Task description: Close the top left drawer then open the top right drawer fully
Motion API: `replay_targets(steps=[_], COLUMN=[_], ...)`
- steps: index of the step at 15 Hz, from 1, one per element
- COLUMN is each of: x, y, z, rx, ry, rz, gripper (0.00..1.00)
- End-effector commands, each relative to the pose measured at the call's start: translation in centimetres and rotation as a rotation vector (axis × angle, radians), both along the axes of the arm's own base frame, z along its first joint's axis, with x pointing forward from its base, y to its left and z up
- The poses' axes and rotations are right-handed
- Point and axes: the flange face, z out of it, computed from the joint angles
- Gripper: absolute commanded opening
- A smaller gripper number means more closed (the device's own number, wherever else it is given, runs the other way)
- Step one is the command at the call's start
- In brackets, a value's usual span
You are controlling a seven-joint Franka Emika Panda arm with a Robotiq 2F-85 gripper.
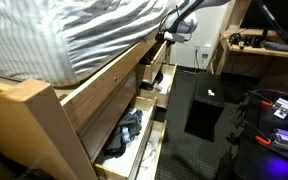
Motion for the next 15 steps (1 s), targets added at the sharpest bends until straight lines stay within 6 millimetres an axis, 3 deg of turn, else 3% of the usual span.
replay_targets(steps=[1, 3, 7, 11, 12, 15], x=[0.8, 1.8, 2.3, 3.2, 2.3, 2.6], y=[1.1, 2.1, 1.8, 1.1, 1.4, 1.3], z=[-0.9, -2.1, -3.2, -8.3, -6.2, -9.0], rx=[0.032, 0.063, 0.053, 0.119, 0.116, 0.124], ry=[0.034, 0.064, 0.09, 0.17, 0.144, 0.163], rz=[0.036, 0.067, 0.034, -0.222, -0.149, -0.211], gripper=[1.0, 1.0, 1.0, 1.0, 1.0, 1.0])
